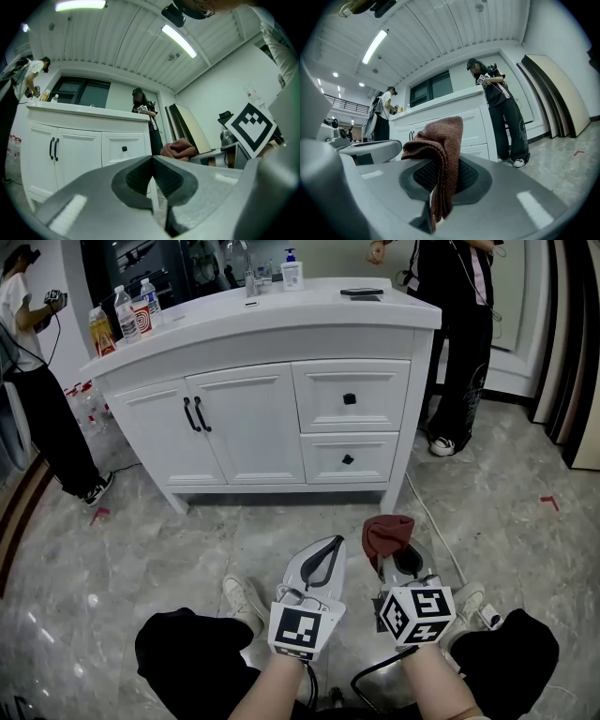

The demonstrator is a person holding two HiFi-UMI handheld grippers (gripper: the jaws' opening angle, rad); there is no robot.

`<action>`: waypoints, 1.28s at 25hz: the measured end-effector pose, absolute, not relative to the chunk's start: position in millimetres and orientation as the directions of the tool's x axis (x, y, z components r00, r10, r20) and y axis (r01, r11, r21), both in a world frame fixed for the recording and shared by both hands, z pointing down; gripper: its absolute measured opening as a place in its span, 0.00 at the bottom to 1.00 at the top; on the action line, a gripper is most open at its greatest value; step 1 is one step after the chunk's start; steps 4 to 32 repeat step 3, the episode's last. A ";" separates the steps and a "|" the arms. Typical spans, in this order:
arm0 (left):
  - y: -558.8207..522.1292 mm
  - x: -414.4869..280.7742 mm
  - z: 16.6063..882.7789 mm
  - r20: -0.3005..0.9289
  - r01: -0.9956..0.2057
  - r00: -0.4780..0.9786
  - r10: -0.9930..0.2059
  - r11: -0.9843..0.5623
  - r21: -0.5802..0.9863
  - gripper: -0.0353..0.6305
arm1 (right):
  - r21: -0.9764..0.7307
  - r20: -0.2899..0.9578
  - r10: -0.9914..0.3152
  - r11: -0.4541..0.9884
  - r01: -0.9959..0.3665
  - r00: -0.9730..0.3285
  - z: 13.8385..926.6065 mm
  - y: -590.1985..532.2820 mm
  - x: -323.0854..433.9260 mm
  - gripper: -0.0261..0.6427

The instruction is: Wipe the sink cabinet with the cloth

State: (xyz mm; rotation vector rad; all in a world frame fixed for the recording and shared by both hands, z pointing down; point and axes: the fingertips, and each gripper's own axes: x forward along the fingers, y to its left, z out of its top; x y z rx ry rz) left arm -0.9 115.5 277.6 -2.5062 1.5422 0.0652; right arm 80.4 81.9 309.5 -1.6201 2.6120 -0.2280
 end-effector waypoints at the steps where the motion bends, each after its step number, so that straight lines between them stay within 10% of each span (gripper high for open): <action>1: 114.8 -1.8 278.2 -0.139 -0.889 0.453 -0.881 -0.435 -0.145 0.05 | -0.154 0.028 -0.895 0.436 -0.886 -0.445 309.9 81.7 80.1 0.16; 32: 113.4 -3.6 279.0 -0.136 -0.891 0.449 -0.883 -0.430 -0.147 0.05 | -0.150 0.028 -0.895 0.436 -0.887 -0.445 310.1 81.2 78.9 0.16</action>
